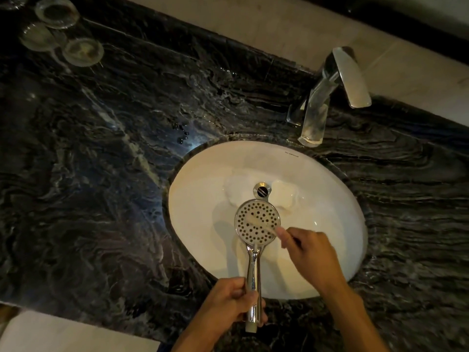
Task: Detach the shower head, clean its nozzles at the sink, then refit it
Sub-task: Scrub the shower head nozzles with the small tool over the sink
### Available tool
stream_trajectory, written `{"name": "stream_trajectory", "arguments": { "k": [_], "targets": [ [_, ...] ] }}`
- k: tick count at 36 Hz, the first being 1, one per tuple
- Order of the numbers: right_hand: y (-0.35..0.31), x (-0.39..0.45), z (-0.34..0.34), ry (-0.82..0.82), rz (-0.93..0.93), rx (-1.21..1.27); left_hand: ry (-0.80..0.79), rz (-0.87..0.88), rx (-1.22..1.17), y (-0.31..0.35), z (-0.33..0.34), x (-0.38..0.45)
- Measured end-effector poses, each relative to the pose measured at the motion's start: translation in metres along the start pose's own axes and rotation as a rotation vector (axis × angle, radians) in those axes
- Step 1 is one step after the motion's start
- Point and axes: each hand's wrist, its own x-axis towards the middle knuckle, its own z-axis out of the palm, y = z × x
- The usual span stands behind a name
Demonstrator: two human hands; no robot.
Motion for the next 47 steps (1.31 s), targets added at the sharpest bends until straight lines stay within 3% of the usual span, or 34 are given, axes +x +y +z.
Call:
{"name": "stream_trajectory", "arguments": {
  "k": [7, 14, 25, 36, 47],
  "targets": [
    [0.003, -0.011, 0.009, -0.050, -0.014, -0.031, -0.009, -0.011, 0.003, 0.002, 0.000, -0.001],
    [0.007, 0.025, -0.021, 0.166, 0.043, -0.027, 0.011, -0.002, 0.048, 0.002, 0.001, -0.002],
    [0.003, -0.020, 0.022, -0.050, 0.018, 0.002, 0.025, -0.015, 0.042, 0.006, 0.003, -0.003],
    [0.014, 0.020, -0.009, 0.217, 0.081, -0.020, 0.012, -0.024, 0.064, 0.003, 0.001, -0.004],
    [0.012, -0.025, 0.014, -0.094, 0.072, 0.071, -0.001, -0.025, 0.004, 0.010, 0.004, -0.006]
  ]
}}
